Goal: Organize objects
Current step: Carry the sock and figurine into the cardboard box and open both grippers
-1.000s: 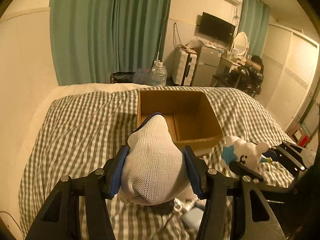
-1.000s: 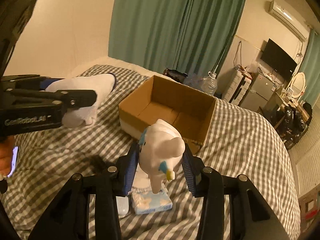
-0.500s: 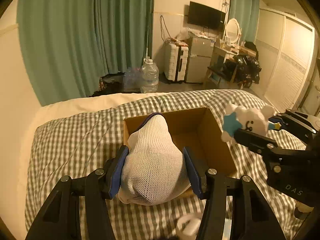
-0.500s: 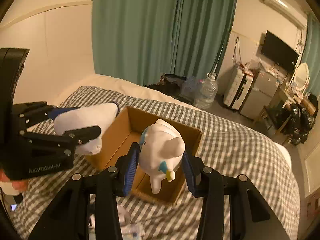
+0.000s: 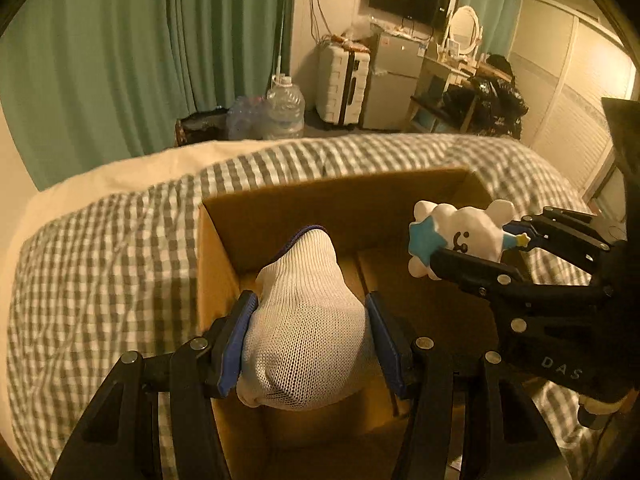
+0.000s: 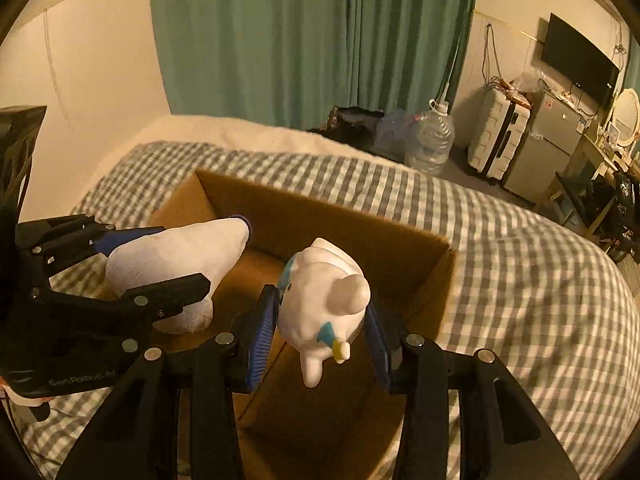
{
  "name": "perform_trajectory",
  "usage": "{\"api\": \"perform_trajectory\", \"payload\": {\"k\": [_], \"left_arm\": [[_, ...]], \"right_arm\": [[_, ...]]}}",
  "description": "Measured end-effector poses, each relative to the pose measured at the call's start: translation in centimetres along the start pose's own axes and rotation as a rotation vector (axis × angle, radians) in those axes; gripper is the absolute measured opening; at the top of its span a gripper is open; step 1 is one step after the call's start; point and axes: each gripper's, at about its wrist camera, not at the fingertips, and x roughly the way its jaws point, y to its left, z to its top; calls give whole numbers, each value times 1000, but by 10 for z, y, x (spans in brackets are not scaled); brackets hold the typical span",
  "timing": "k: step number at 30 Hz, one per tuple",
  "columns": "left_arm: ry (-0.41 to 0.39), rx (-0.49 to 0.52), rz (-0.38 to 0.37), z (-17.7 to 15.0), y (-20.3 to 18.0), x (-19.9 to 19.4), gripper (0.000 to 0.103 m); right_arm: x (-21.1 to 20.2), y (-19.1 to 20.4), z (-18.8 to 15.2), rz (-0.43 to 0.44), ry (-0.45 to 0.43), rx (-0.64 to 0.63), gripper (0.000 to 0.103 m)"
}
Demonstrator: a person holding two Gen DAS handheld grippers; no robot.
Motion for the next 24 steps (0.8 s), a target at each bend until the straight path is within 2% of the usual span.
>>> {"api": "perform_trajectory", "payload": {"k": [5, 7, 8, 9, 11, 14, 15, 17, 20, 22, 24], "left_arm": [[10, 24, -2, -9, -7, 8, 60], [6, 21, -13, -11, -11, 3, 65], [5, 15, -24, -11, -11, -4, 70], [-2, 6, -29, -12, -11, -12, 77], [-20, -9, -25, -16, -8, -31, 82], [-42, -18, -10, -17, -10, -64, 83], [-49, -17, -2, -16, -12, -75, 88], [-74, -16, 20, -17, -16, -100, 99], [-129, 6, 32, -21, -23, -142, 100], [-153, 19, 64, -24, -27, -168, 100], [-179, 22, 90, -28, -29, -190, 102]], "right_arm": [[-7, 4, -4, 24, -44, 5, 44], [-19, 6, -3, 7, -72, 3, 64], [-26, 7, -3, -1, -85, 6, 67], [-34, 7, -2, -4, -99, 9, 69], [-53, 7, -1, -10, -119, 13, 73], [-89, 6, 0, -37, -149, 11, 76], [-104, 7, 0, -44, -160, 5, 80], [-136, 10, 1, -64, -188, -6, 82], [-177, 16, 8, -73, -226, -19, 83], [-198, 20, 10, -64, -243, -27, 89], [-219, 29, 6, -56, -257, -41, 91]]}}
